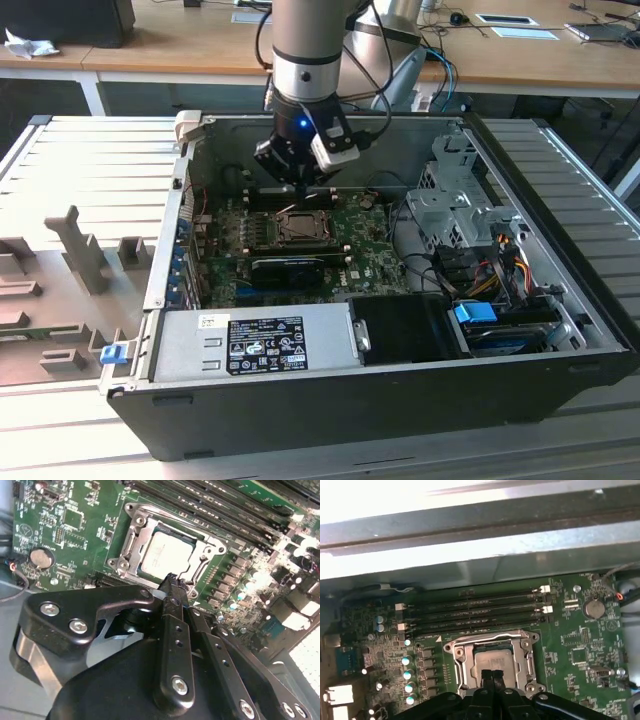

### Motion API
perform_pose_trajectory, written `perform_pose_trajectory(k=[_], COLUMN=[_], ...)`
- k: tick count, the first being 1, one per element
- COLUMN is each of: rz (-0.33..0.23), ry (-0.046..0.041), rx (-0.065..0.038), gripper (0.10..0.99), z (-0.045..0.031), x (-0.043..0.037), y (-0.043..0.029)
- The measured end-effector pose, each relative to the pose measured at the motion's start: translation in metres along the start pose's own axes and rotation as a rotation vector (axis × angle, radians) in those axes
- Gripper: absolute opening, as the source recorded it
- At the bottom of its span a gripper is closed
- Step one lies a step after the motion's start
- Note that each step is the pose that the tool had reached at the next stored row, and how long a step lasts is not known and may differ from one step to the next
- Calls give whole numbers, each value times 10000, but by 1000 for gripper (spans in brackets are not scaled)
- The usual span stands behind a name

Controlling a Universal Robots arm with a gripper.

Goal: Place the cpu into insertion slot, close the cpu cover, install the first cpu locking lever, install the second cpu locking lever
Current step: 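Install the first cpu locking lever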

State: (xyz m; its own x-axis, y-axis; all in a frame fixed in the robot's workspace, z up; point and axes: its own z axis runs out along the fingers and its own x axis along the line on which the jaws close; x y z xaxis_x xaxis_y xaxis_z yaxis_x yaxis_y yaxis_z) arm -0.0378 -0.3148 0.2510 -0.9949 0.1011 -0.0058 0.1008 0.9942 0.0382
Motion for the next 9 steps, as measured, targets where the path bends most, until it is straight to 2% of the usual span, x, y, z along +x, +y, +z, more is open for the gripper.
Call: perform_pose_trajectory(k=[2, 5, 9], rz=[-389, -1325, -1572], ry=[-8, 16, 23], rx=[-4, -11, -13], gripper=[106, 106, 106], z=[2, 7, 8], x=[0, 0, 0], y=[-1, -1, -1])
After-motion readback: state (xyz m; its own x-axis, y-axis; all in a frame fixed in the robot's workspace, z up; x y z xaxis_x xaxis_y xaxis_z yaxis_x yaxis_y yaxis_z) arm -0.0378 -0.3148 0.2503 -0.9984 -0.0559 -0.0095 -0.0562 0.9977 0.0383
